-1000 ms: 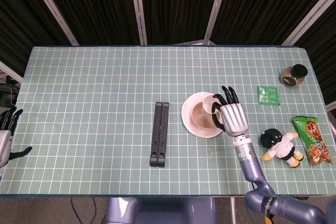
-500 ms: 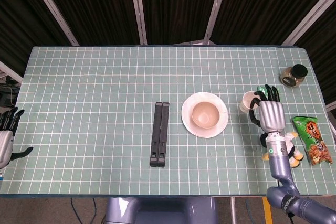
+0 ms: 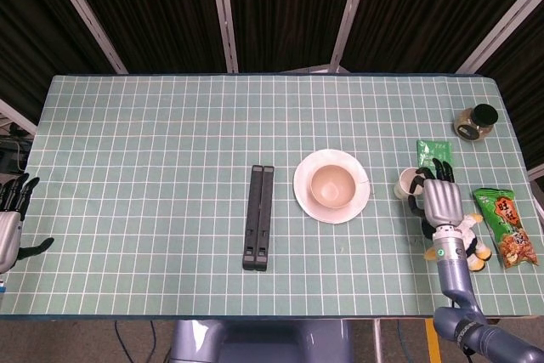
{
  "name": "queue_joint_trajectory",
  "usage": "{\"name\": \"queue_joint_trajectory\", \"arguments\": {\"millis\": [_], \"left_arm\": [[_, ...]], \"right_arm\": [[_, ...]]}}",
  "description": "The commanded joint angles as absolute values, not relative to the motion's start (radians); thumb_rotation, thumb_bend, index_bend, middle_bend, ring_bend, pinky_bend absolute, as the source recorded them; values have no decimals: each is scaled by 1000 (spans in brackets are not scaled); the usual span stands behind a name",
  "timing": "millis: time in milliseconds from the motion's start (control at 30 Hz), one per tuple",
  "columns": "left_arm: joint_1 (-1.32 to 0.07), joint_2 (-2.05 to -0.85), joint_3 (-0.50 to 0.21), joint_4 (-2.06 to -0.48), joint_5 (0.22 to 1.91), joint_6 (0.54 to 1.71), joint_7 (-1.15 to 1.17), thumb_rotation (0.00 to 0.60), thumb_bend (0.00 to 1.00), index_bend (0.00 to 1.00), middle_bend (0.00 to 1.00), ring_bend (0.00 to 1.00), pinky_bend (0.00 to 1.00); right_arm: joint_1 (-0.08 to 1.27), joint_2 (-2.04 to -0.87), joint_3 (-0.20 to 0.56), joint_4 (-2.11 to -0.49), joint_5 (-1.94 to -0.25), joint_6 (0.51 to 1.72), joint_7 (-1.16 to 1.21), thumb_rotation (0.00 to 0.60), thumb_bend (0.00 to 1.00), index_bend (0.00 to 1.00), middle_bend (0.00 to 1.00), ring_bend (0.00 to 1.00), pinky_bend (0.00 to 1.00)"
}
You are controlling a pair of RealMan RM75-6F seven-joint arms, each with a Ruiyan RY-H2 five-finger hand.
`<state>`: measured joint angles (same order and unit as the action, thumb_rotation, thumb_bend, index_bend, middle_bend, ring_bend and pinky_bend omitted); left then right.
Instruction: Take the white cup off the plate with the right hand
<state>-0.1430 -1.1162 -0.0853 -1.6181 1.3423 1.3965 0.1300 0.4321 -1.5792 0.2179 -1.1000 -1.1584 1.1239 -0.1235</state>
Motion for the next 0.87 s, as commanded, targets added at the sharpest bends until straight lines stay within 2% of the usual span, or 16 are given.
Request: {"name": "queue_joint_trajectory", "arguments": {"millis": [33, 100, 167, 267, 467, 600, 700, 867], "left_arm": [[-143, -1116, -85, -1616, 1344, 1397, 127, 600, 19, 0, 0, 0, 0], [-143, -1116, -85, -1616, 1344, 1397, 127, 600, 18, 0, 0, 0, 0], [-143, -1116, -85, -1616, 1344, 1396, 127, 600, 19, 0, 0, 0, 0], [-142, -1115, -84, -1617, 1346, 1397, 127, 600, 20, 0, 0, 0, 0], [-142, -1115, -83, -1615, 1343, 1395, 127, 600, 19, 0, 0, 0, 0], [-147, -1117, -78, -1609, 1348, 1381, 125, 600, 19, 0, 0, 0, 0], [-152, -1117, -73, -1599, 1354, 1370, 120, 600, 17, 0, 0, 0, 0], [-153, -1123, -71, -1592, 1362, 1371, 122, 600, 12, 0, 0, 0, 0]], "right_arm": [[426, -1561, 216, -1129, -1161, 1123, -121, 600, 287, 434, 83, 0, 0], [423, -1546, 217, -1154, -1166, 1132, -125, 600, 263, 257, 13, 0, 0], [415, -1520, 219, -1200, -1175, 1154, -137, 600, 243, 136, 0, 0, 0], [400, -1480, 222, -1265, -1200, 1203, -146, 600, 222, 26, 0, 0, 0], [344, -1399, 184, -1372, -1263, 1282, -145, 600, 203, 0, 0, 0, 0], [290, -1361, 119, -1383, -1351, 1349, -111, 600, 187, 0, 0, 0, 0], [254, -1339, 78, -1378, -1399, 1384, -85, 600, 131, 0, 0, 0, 0], [224, -1305, 52, -1386, -1437, 1415, -69, 600, 90, 0, 0, 0, 0]]}}
